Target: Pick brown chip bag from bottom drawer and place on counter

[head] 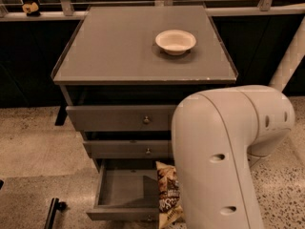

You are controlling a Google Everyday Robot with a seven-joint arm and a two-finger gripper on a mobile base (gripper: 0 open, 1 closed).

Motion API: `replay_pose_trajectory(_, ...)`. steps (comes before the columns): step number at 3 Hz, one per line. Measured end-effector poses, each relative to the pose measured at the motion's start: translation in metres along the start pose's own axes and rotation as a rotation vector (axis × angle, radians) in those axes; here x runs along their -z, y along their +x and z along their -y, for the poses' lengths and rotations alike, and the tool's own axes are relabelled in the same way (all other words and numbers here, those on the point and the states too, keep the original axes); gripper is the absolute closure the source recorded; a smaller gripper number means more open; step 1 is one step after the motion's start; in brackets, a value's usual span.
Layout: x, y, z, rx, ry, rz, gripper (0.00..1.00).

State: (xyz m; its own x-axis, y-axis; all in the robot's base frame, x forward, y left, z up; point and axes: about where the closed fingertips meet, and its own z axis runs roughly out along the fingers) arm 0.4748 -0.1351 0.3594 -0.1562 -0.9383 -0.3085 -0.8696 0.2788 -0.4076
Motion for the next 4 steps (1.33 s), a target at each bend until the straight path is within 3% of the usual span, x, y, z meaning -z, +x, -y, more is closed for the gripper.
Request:
replay_pose_trajectory(2, 0.054, 0.013, -0.011, 0.004, 0.055, 0.012, 1.0)
replay_pose_trajectory(4, 0.107, -0.006, 0.015, 0.05, 0.162, 0.022, 1.0)
